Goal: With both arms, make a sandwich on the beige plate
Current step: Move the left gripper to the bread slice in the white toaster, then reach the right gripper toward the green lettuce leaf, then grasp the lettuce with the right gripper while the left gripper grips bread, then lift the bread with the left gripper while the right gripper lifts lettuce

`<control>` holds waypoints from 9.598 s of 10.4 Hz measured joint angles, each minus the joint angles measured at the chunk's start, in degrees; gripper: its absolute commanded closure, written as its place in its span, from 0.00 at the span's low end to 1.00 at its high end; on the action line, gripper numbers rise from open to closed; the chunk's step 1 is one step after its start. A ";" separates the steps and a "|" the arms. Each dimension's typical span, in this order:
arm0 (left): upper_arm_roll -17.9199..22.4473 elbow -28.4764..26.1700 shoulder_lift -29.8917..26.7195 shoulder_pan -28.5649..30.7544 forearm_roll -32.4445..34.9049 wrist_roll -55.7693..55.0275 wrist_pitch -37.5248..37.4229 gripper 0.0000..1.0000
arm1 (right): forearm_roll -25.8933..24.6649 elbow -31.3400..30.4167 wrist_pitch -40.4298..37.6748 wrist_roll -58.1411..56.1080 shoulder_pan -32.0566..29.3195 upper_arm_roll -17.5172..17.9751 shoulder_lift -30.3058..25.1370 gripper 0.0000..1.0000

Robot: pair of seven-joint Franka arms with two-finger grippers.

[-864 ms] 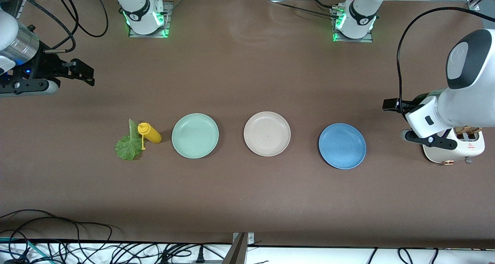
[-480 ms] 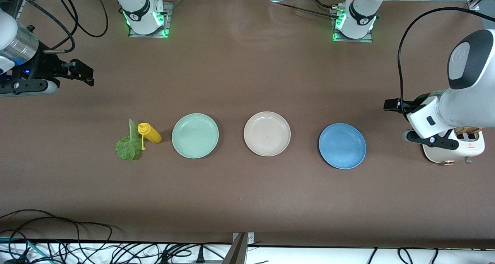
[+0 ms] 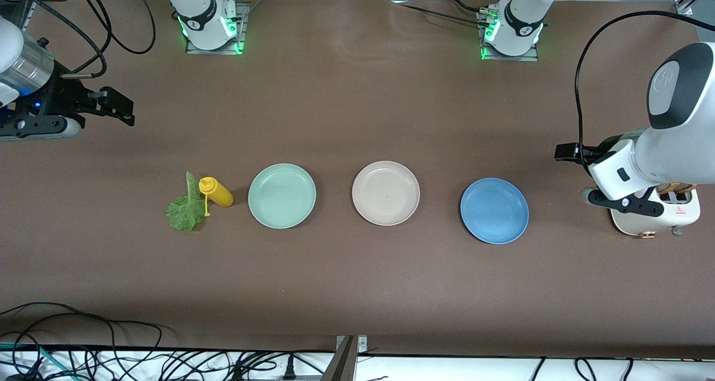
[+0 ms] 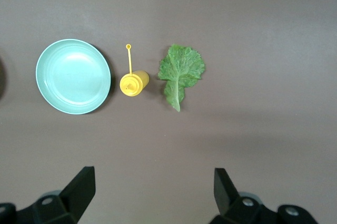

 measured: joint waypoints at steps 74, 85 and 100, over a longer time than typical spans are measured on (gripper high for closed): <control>-1.89 -25.26 -13.56 14.46 -0.10 -5.60 19.61 0.00 | 0.84 -1.44 10.15 -0.66 -5.59 -1.41 25.20 0.00; -1.73 -26.46 -4.73 25.68 13.83 11.30 27.78 0.00 | 3.34 -1.55 18.28 -0.67 -5.53 -1.10 36.53 0.00; -6.01 -19.96 -5.01 29.92 13.02 8.69 17.36 1.00 | 7.00 -0.60 21.89 -0.71 -5.89 -1.16 39.80 1.00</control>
